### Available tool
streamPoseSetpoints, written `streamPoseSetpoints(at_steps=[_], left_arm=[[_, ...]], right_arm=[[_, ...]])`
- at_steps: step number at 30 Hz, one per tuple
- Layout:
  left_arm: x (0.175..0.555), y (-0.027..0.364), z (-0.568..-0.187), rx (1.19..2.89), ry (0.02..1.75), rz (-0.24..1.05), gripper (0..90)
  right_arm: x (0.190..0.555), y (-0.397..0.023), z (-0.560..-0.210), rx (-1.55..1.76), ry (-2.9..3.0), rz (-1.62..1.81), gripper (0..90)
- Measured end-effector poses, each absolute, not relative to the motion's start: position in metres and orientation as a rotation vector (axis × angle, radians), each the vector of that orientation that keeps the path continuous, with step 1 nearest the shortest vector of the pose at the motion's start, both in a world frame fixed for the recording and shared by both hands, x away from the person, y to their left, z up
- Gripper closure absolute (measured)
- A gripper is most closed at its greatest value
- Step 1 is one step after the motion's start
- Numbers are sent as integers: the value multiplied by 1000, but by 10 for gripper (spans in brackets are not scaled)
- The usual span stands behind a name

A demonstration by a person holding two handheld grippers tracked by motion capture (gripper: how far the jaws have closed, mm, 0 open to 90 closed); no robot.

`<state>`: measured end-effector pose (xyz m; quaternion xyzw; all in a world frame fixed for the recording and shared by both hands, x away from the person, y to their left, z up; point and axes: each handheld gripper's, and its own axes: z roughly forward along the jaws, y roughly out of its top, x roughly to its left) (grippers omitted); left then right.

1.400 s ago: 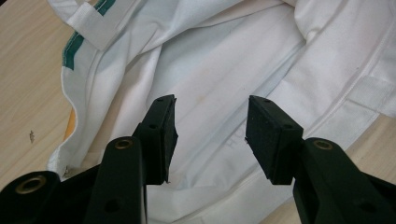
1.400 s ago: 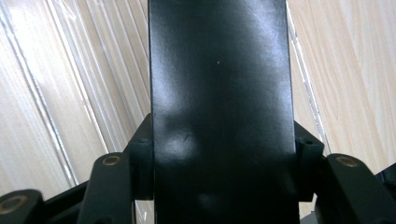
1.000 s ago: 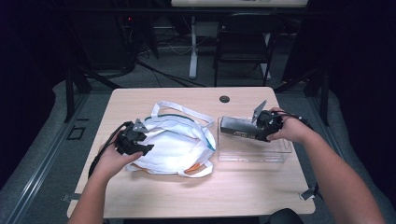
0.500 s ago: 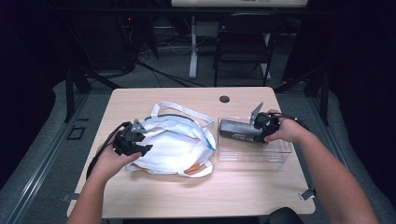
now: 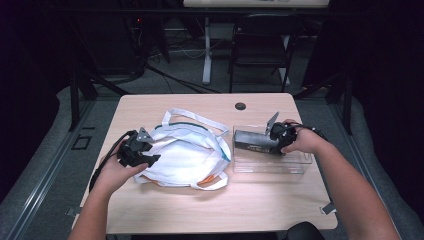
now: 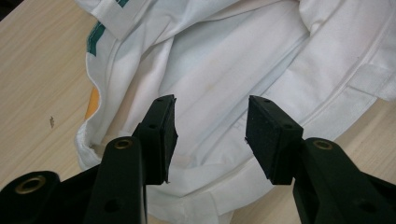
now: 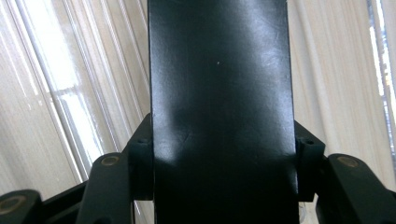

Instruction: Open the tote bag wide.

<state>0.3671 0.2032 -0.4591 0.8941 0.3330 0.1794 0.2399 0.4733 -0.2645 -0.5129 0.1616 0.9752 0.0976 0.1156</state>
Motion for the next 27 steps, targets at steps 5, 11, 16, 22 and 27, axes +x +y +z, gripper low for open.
streamPoseSetpoints(at_steps=[5,11,16,22,27], left_arm=[[367,203,-459,2445,913,493,527],[367,204,-459,2449,916,485,526],[366,206,-459,2447,923,490,525],[365,207,-459,2455,923,486,525],[364,208,-459,2452,930,490,523]], right_arm=[[476,-265,-515,481,2865,291,417],[477,-267,-519,487,2867,287,412],[478,-268,-523,498,2862,295,405],[481,-267,-524,499,2855,250,392],[482,-267,-526,511,2848,258,385]])
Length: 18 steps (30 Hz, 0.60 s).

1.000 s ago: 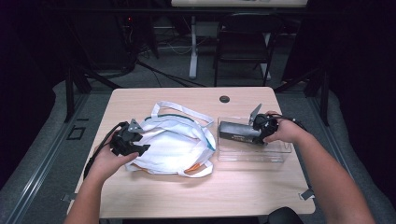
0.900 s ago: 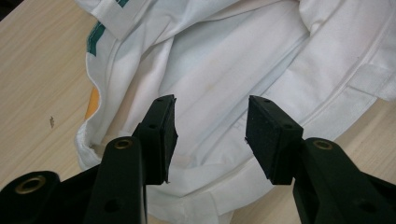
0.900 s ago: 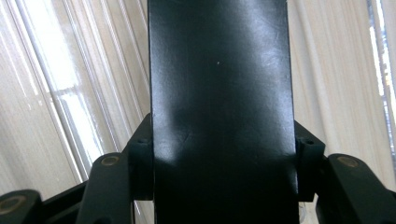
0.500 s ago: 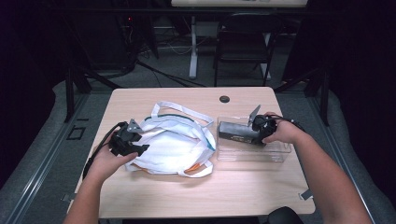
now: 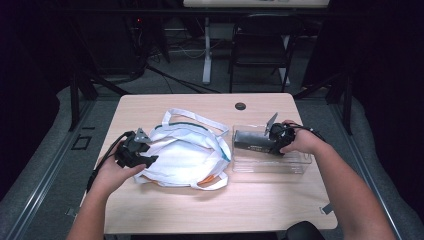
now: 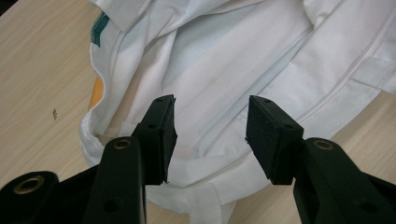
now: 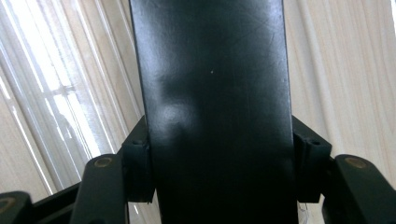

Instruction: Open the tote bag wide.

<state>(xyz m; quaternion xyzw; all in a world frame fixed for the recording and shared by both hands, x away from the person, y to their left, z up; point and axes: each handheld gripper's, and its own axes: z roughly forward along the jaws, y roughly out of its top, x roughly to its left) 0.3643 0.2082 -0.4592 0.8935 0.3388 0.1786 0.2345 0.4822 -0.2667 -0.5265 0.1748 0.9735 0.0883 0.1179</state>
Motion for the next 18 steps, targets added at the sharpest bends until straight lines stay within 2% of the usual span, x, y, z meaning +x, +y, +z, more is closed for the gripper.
streamPoseSetpoints(at_steps=[18], left_arm=[[362,209,-458,2459,929,485,509]], right_arm=[[482,-268,-516,589,2781,347,333]])
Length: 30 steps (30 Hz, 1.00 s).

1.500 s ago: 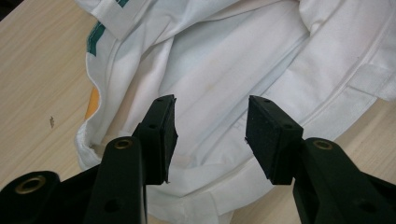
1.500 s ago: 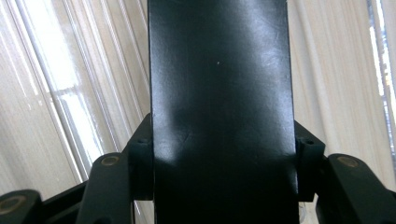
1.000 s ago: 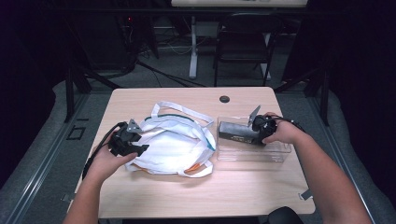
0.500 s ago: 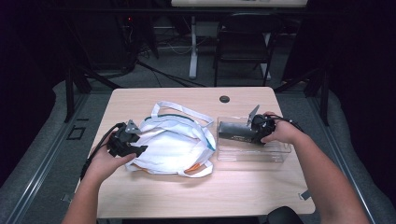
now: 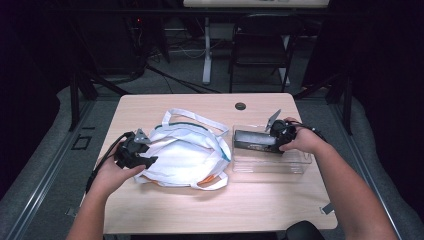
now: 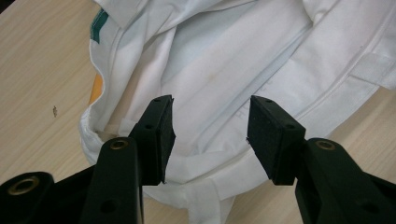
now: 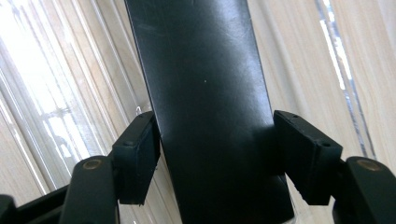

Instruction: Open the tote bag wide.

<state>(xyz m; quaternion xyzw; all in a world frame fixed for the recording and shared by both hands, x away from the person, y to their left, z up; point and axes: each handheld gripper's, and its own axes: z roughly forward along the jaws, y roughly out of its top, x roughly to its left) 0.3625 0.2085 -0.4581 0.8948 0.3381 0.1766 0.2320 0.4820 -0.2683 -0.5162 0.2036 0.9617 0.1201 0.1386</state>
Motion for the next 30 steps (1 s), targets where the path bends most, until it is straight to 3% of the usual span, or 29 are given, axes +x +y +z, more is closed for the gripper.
streamPoseSetpoints(at_steps=[14,24,30], left_arm=[[367,204,-454,2454,909,483,498],[373,195,-452,2457,868,462,485],[376,191,-453,2460,854,457,483]], right_arm=[[474,-275,-494,680,2690,444,343],[460,-280,-485,844,2625,490,442],[453,-288,-486,936,2607,475,439]])
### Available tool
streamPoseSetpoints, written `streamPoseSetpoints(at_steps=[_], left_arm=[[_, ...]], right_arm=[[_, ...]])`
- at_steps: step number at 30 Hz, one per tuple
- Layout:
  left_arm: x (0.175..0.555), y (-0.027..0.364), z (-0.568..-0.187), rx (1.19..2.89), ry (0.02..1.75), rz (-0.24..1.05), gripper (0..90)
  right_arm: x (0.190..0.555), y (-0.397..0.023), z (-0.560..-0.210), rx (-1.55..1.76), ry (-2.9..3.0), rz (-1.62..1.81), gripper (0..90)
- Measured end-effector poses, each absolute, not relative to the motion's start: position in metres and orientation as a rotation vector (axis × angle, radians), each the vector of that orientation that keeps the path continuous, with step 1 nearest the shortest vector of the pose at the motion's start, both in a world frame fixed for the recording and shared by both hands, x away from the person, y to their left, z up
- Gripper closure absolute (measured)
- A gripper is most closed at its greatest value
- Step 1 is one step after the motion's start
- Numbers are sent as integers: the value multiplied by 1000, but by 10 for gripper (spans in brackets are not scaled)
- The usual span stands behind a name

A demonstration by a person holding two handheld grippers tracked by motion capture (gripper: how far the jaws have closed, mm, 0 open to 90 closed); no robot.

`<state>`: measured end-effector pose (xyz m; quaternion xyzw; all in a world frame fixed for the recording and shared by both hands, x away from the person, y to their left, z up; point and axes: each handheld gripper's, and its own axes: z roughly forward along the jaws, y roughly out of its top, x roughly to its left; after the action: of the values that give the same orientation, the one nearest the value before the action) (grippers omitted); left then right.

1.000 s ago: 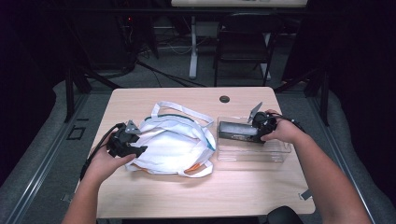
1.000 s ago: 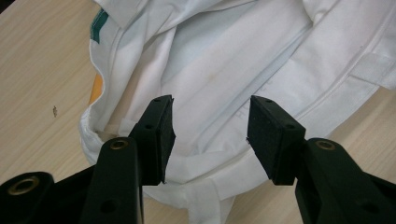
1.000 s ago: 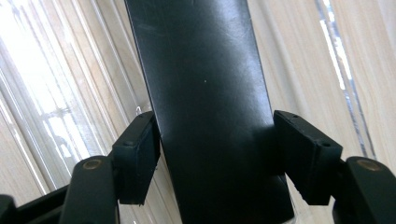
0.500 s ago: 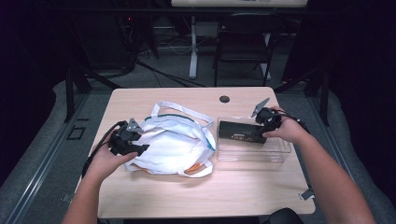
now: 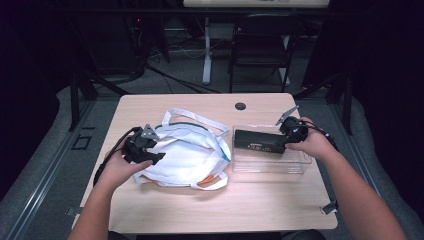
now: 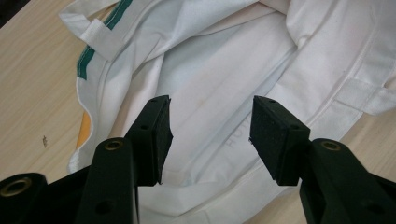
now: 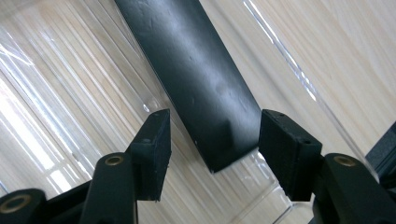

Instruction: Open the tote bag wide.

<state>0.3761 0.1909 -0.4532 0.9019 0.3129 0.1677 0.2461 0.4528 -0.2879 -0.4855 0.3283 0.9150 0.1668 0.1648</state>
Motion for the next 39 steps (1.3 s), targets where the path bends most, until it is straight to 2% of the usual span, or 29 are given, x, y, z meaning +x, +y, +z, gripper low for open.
streamPoseSetpoints(at_steps=[8,16,39], left_arm=[[377,186,-455,2463,842,453,483],[378,186,-457,2466,841,453,483],[375,190,-459,2475,856,462,491]], right_arm=[[444,-302,-491,1041,2604,475,448],[444,-309,-499,1101,2620,424,518],[454,-307,-516,1180,2585,438,555]])
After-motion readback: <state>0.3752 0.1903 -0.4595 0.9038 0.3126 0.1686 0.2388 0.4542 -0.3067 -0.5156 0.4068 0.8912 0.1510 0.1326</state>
